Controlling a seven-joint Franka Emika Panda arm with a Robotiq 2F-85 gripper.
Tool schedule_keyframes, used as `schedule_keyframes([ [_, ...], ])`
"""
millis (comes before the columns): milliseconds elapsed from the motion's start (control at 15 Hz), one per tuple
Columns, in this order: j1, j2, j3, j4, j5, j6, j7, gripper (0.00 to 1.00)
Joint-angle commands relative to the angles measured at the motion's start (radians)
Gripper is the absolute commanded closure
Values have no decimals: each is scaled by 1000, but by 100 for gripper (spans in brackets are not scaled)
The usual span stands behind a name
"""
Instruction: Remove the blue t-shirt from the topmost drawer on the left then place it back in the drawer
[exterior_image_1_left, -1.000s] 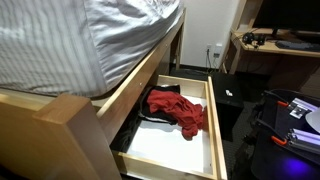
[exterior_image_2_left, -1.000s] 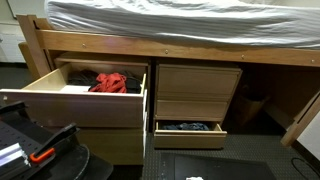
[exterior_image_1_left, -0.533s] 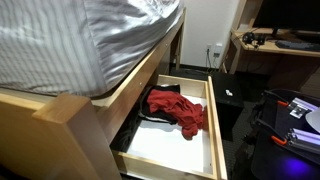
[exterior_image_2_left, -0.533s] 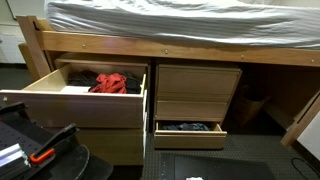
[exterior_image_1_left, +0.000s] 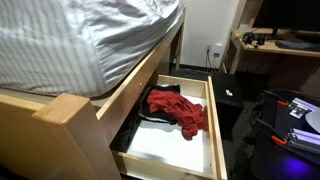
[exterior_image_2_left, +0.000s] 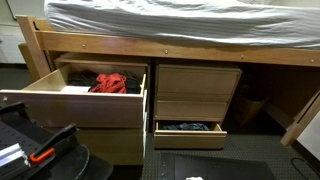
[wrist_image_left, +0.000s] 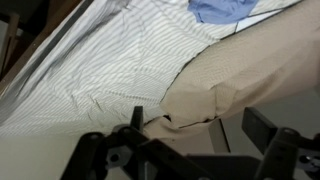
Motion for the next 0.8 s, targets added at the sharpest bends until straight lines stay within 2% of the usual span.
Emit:
schedule_keyframes([
  [0,9,-195,65,-148,-57,115,128,0],
  [67,2,-93,27,-23,-17,31,54,0],
  [267,6,-180,56,-93,-32,75,94,0],
  [333,-193,-146,170,-104,75,108,50,0],
  [733,-192,-143,175,-119,71,122,61,0],
])
